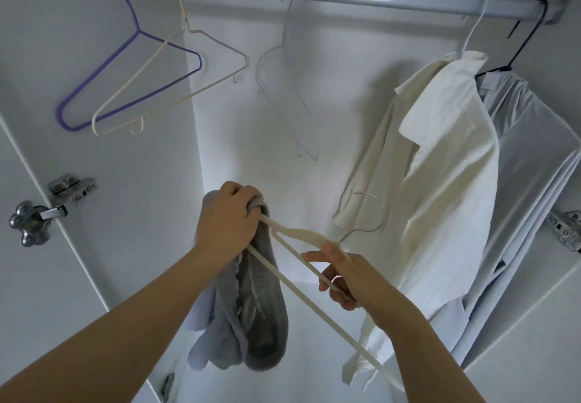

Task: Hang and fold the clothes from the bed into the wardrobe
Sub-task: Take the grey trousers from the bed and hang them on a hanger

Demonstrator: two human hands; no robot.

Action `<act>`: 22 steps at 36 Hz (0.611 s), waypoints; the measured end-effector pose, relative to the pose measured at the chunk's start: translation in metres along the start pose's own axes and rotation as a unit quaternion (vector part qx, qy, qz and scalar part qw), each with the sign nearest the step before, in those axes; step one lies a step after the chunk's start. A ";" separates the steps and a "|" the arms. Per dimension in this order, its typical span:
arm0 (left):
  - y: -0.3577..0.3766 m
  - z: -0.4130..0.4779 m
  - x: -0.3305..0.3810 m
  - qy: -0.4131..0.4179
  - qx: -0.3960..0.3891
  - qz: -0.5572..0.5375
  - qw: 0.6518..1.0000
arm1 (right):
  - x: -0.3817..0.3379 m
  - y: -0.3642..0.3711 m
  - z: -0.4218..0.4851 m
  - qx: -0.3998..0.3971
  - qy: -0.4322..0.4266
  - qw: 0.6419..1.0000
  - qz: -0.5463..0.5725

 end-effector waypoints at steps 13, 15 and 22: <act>-0.036 0.015 -0.006 0.122 -0.012 0.055 0.991 | -0.002 -0.030 -0.011 0.080 -0.080 0.993 0.025; -0.037 0.019 -0.009 0.163 0.042 0.139 0.976 | -0.003 -0.033 -0.011 0.086 -0.086 0.992 0.018; -0.024 0.011 0.020 0.244 -0.037 0.095 0.964 | -0.017 -0.040 -0.009 0.123 -0.106 0.986 -0.028</act>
Point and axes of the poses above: each hand's wrist, its own z-axis towards the middle knuckle, its own y-axis out of the palm, x = y × z, the point moved 3 cm from there along z, towards the middle knuckle, and after that the axes turned 13 degrees about -y, right-handed, at the moved point
